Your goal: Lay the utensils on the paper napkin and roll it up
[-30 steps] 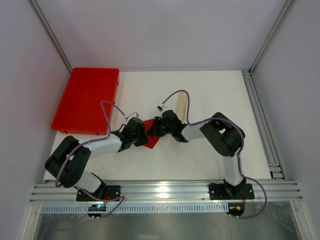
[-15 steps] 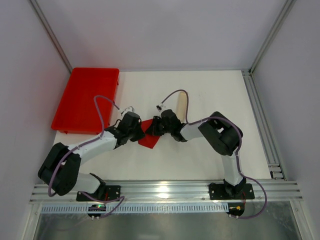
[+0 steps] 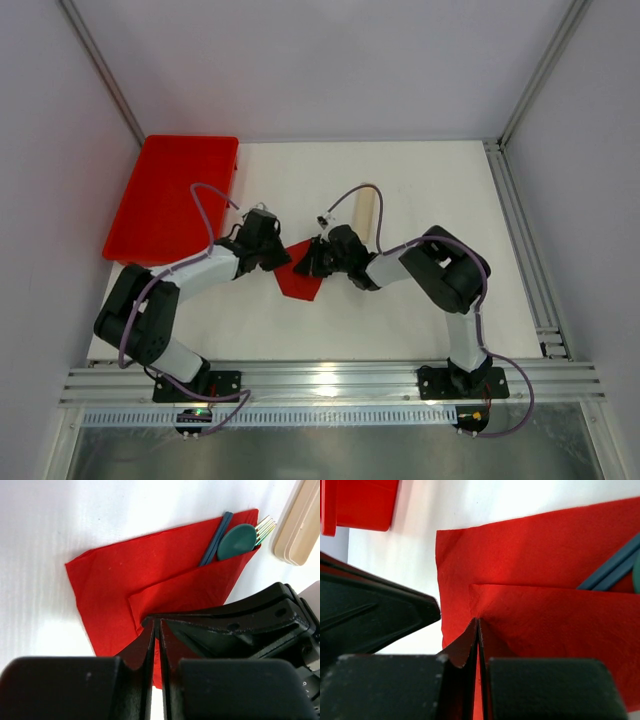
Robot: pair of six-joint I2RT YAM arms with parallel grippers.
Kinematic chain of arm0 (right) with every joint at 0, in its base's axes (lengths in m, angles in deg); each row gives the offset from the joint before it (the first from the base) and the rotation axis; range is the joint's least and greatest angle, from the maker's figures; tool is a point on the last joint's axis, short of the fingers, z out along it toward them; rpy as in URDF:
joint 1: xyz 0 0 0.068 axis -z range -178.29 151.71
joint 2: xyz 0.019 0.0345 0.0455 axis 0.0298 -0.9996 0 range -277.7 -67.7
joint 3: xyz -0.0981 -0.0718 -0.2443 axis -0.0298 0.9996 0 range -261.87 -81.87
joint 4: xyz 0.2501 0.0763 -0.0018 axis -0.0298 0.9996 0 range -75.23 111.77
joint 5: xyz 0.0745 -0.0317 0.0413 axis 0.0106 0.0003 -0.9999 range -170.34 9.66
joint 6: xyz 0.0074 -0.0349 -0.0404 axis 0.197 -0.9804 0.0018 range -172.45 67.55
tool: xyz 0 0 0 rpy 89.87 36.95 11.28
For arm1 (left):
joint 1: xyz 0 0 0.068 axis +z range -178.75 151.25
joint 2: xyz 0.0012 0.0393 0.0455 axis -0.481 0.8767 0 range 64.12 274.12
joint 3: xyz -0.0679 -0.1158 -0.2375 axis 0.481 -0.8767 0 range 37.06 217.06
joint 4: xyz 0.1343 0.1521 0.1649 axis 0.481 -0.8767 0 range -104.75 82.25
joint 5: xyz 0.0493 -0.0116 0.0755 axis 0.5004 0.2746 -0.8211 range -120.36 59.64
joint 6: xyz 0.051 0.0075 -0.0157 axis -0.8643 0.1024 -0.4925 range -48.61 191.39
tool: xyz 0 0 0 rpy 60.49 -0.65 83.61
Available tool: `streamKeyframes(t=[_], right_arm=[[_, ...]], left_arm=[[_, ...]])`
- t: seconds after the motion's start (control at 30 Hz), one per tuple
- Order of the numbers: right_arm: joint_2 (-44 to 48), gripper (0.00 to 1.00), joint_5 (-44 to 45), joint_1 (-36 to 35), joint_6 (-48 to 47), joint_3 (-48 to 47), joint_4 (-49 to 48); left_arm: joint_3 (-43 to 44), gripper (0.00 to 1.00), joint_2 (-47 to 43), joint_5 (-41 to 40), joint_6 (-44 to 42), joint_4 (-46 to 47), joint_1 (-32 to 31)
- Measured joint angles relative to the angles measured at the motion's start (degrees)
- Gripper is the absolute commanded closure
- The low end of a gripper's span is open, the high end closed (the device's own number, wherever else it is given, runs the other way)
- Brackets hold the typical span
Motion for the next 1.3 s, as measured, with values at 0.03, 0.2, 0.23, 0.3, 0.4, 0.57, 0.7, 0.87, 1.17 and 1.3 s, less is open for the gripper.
streamKeyframes(t=[0.03, 0.2, 0.23, 0.3, 0.4, 0.57, 0.7, 0.87, 1.17, 1.3], right_arm=[[0.2, 0.96, -0.1, 0.1, 0.1, 0.4, -0.1], [0.5, 0.96, -1.2, 0.4, 0.7, 1.3, -0.6], [0.5, 0.96, -1.4, 0.5, 0.7, 1.4, -0.7], [0.5, 0.96, -1.9, 0.7, 0.8, 1.7, -1.2], [0.6, 0.96, -2.7, 0.9, 0.9, 2.3, -2.0], [0.6, 0.96, -4.5, 1.6, 1.5, 3.5, -3.7], [0.6, 0.96, -7.2, 2.6, 2.8, 5.5, -6.5], [0.7, 0.96, -11.0, 3.2, 4.0, 8.7, -11.2], [2.6, 0.96, -16.5, 2.5, 4.2, 13.3, -15.2], [2.6, 0.96, -17.3, 1.7, 4.2, 13.4, -15.3]], left_arm=[[-0.1, 0.94, 0.5, 0.6, 0.2, 0.5, 0.0], [-0.9, 0.94, 1.5, 2.0, 1.0, 2.7, 0.0], [-0.9, 0.94, 1.9, 2.1, 1.0, 3.2, 0.0], [-0.9, 0.94, 3.1, 2.5, 1.1, 4.2, 0.0], [-1.3, 0.95, 5.7, 3.0, 1.1, 5.7, 0.0], [-2.3, 0.99, 7.0, 3.6, 1.5, 7.5, 0.0], [-3.2, 1.0, 7.0, 4.0, 1.7, 9.2, 0.1], [-4.3, 1.0, 7.2, 5.0, 2.5, 11.7, 0.3], [-4.6, 1.0, 7.7, 6.1, 2.8, 13.7, 0.3], [-4.7, 1.0, 7.8, 6.1, 2.8, 14.1, 0.3]])
